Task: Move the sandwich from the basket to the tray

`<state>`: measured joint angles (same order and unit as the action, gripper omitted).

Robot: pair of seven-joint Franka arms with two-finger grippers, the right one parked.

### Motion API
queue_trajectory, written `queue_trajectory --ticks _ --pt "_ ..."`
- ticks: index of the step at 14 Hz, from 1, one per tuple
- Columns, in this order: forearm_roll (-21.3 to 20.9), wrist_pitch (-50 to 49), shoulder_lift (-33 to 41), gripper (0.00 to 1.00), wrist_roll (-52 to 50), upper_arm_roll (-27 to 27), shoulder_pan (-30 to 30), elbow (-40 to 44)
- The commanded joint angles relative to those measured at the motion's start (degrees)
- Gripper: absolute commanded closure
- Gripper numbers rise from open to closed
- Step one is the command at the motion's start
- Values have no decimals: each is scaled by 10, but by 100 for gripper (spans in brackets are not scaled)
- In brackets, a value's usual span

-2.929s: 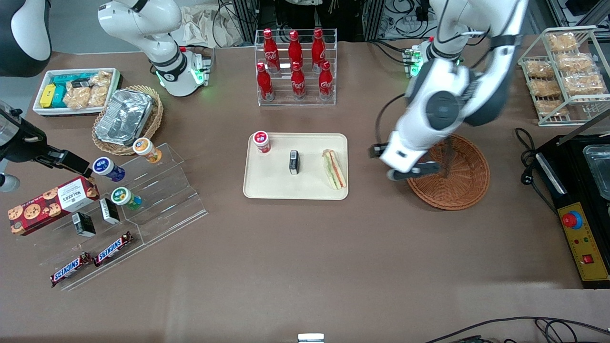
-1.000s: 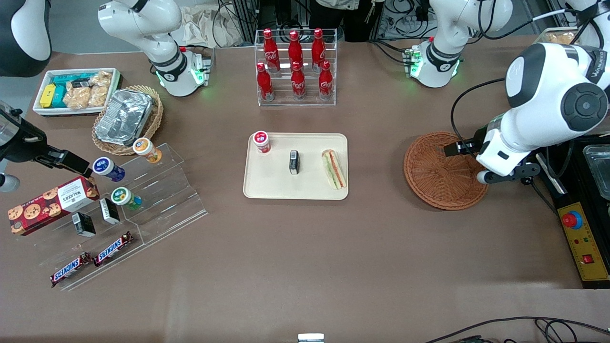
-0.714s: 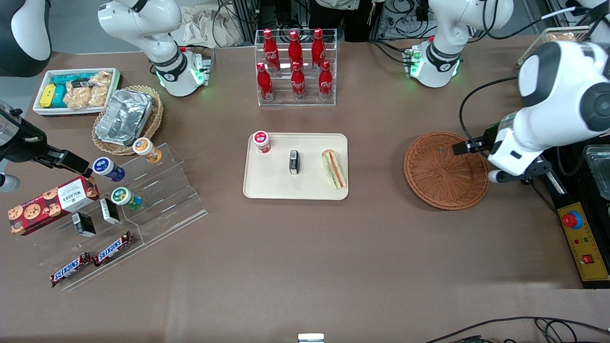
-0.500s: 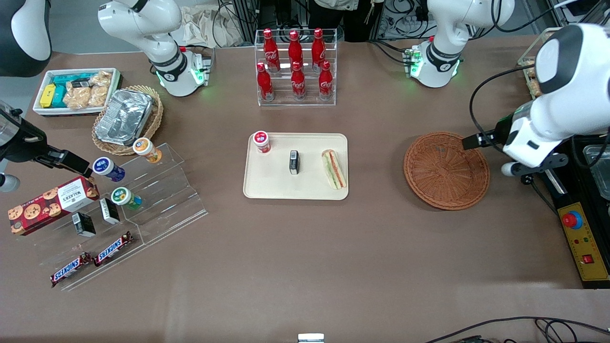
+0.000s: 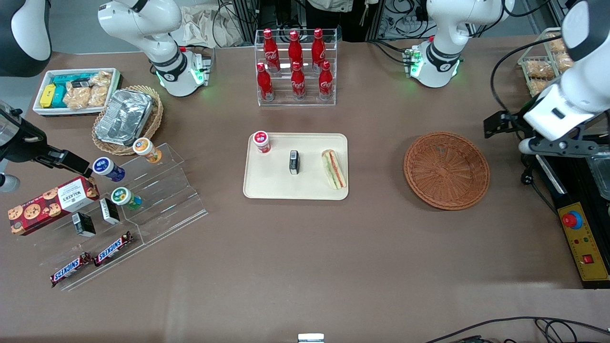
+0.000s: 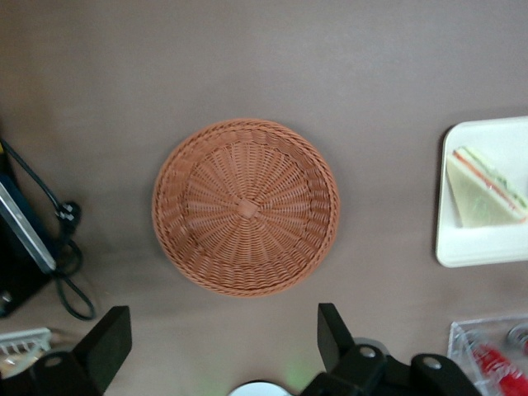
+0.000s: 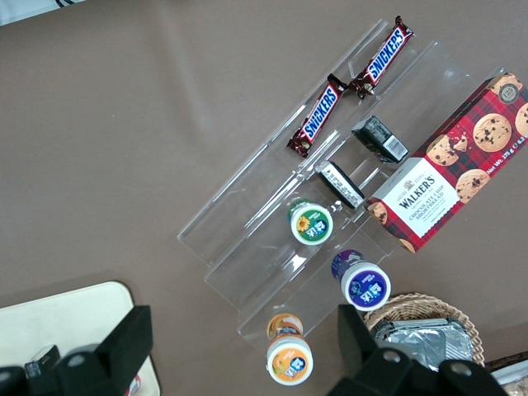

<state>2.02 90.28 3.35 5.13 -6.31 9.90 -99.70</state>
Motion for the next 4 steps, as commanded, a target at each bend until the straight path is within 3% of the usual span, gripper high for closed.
queue_trajectory --ticks 1,4 --pt "-8 -24 -10 0 39 -3 -9 45" --pt "-8 -23 -11 0 24 -2 -9 56"
